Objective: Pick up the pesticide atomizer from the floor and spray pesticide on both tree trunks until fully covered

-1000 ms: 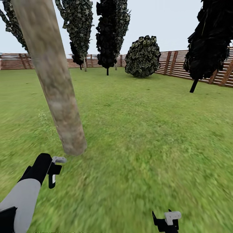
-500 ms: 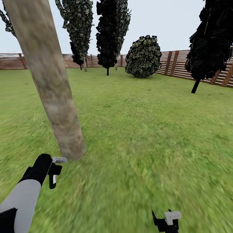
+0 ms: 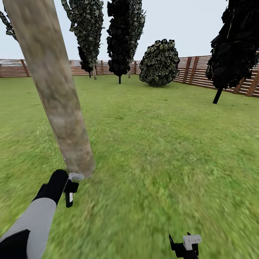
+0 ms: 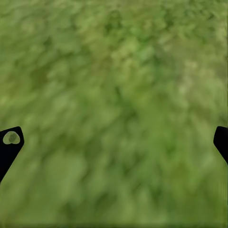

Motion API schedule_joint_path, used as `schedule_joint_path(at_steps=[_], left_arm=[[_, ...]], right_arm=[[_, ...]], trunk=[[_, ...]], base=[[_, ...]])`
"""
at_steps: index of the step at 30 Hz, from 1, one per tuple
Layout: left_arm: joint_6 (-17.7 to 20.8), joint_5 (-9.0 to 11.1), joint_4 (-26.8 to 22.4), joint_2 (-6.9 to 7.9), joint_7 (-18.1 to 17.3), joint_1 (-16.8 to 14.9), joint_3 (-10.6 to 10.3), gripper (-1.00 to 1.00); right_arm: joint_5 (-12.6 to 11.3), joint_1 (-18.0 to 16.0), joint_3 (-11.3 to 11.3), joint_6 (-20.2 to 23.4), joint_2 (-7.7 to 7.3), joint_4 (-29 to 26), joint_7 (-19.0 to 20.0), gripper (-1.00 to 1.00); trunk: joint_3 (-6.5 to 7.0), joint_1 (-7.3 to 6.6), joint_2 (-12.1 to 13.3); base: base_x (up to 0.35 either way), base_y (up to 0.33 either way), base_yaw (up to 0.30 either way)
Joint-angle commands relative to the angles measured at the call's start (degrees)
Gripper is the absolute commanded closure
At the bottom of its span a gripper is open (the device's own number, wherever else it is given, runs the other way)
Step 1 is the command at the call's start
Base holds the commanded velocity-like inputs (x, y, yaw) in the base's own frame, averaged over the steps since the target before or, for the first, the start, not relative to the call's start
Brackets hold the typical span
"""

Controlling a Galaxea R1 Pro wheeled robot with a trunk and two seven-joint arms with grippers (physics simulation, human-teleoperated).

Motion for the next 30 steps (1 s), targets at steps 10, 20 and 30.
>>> schedule_joint_path(at_steps=[10,20,30], left_arm=[[0.05,1.12,0.18,0.74,0.05,0.69,-0.16,1.00],[0.05,0.88,0.82,1.34,0.08,1.10,-0.10,1.00],[-0.13,0.93,0.82,2.32,0.05,3.02,-0.64,1.00]], right_arm=[[0.00,0.00,-0.01,0.00,0.00,0.01,0.00,-1.00],[0.00,0.00,-0.01,0.00,-0.08,0.09,0.00,-1.00],[0.00,0.00,-0.01,-0.03,0.00,0.04,0.00,-1.00]], trunk=[[0.00,0.00,0.00],[0.00,0.00,0.00],[0.00,0.00,0.00]], base=[[0.118,0.000,0.000],[0.023,0.000,0.000],[0.000,0.000,0.073]])
